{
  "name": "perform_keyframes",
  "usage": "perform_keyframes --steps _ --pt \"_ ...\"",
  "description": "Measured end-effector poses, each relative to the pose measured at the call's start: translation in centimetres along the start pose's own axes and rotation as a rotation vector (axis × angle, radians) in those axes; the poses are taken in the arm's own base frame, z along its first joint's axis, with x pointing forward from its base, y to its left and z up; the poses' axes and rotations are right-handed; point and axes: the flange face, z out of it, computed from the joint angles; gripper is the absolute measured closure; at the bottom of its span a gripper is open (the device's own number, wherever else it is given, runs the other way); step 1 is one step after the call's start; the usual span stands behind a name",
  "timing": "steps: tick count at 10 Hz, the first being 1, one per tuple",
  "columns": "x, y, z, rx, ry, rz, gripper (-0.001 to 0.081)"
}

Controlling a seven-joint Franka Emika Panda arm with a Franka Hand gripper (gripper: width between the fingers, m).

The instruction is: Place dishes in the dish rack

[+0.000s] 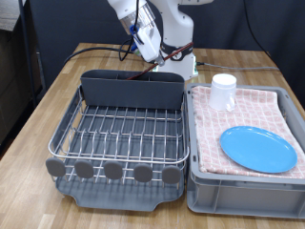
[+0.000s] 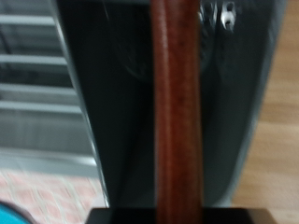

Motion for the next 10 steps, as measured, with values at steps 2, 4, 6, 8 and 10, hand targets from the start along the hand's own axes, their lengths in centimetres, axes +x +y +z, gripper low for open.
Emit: perform_keyframes --steps 2,4,6,8,10 --pt "0.1 -0.7 0.2 0.054 0.027 0.009 0.0646" --pt "-0.2 -0.8 0.4 0.074 0.063 0.013 0.0458" --pt "-0.8 -0.9 0.1 0.122 0.147 0.008 0.0278" --pt "-2.1 -0.7 -0.3 0.199 0.272 -0.003 0.0097" --pt "-5.1 0.0 -1.6 0.310 0.409 -0.036 0.0027"
